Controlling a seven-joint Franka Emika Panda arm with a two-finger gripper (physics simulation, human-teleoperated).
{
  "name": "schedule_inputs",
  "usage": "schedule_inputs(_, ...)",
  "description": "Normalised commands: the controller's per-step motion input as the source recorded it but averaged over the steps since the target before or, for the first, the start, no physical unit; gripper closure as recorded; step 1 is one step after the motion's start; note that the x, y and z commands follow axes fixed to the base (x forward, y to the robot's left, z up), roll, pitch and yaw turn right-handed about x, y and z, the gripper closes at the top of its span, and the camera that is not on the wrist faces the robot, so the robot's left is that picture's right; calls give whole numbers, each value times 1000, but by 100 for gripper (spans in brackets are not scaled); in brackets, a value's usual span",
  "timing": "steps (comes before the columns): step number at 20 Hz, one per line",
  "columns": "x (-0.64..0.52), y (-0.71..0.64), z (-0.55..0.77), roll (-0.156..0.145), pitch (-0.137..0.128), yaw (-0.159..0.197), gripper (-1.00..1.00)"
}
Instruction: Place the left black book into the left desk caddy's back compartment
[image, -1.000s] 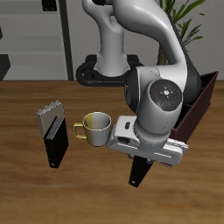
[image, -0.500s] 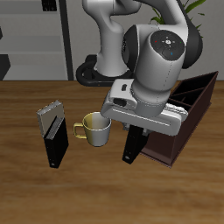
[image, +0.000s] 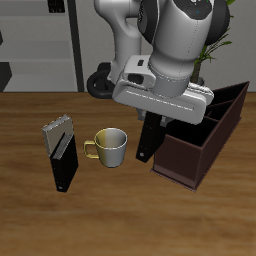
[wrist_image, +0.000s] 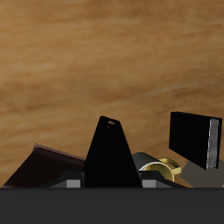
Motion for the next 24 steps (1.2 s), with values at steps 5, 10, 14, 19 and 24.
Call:
schedule_inputs(5,-316,-19,371,-6,-32,-3,100)
schedule_inputs(10,-401,31,299,-7,-23,-5,100)
schedule_inputs(14,-478,39,249,1,-21,-11,100)
schedule_inputs(19,-471,75,105,0,-14,14,100)
schedule_inputs(24,-390,152,-53,16,12,-9,100)
